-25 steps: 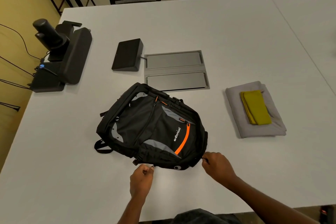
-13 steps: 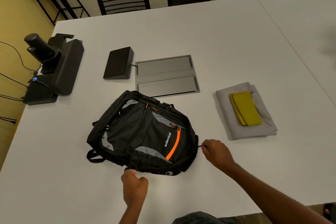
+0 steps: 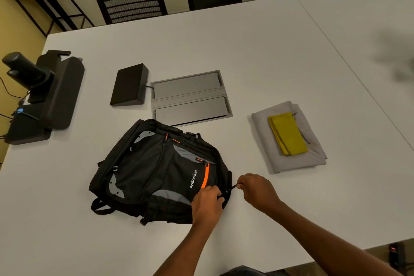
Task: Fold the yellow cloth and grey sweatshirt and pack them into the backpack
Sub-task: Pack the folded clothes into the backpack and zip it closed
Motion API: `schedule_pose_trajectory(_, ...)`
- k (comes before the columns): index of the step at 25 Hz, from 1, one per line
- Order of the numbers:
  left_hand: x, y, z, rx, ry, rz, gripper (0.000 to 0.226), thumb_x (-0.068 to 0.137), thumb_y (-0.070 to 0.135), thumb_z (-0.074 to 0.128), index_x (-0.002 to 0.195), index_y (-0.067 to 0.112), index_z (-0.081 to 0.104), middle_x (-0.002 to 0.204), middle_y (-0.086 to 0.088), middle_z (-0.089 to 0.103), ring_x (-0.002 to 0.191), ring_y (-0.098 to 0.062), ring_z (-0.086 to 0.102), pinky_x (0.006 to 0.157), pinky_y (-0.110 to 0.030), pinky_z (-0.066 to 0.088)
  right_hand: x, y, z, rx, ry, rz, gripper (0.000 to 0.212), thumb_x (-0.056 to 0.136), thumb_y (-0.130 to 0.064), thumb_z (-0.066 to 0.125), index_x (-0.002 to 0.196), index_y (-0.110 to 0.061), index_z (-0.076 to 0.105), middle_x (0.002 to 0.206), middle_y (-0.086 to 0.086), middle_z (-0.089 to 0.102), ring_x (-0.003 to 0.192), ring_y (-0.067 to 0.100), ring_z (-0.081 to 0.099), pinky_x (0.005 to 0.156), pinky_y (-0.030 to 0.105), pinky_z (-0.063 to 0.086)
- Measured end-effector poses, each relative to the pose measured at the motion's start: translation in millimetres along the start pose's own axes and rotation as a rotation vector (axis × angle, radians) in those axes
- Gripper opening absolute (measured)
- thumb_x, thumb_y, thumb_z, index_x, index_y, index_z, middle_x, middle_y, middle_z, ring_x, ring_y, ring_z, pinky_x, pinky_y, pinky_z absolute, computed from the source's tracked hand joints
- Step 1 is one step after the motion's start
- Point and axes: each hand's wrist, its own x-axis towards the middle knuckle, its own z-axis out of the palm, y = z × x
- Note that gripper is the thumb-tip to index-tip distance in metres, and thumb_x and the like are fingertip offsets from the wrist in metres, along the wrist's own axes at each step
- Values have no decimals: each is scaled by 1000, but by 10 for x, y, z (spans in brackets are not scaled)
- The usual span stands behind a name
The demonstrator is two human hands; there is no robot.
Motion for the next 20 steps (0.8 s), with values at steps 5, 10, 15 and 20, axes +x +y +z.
schedule_pose_trajectory(5, -52, -80, -217, -165, 54, -25, 28, 95, 29, 81, 77, 27, 59, 80, 11, 61, 72, -9, 59, 61, -23, 48, 210, 13, -60, 66, 29, 64, 17, 105, -24, 62, 108, -20, 78, 100, -2, 75, 77, 11, 60, 58, 18, 35)
schedule_pose_trajectory(10, -150, -113, -546, -355, 108, -38, 32, 97, 21, 74, 75, 29, 52, 72, 7, 55, 67, -14, 55, 61, -31, 53, 595, -84, -224, 156, 59, 120, 15, 103, -22, 65, 105, -19, 80, 98, -1, 78, 78, 13, 66, 55, 18, 35)
schedule_pose_trajectory(15, -241, -147, -900, -553, 141, -69, 27, 95, 10, 74, 77, 24, 60, 72, 2, 59, 71, -19, 59, 67, -25, 53, 1057, -311, -293, 203, 40, 124, 16, 100, -15, 65, 104, -18, 80, 100, 1, 79, 85, 22, 71, 66, 26, 42)
schedule_pose_trajectory(20, -341, -232, -1306, -731, 194, -167, 21, 99, 8, 72, 80, 17, 67, 71, -1, 61, 67, -9, 55, 67, -25, 52, 1466, -550, -339, 251, 20, 129, 13, 99, -14, 67, 103, -14, 80, 98, 5, 79, 79, 22, 67, 70, 27, 46)
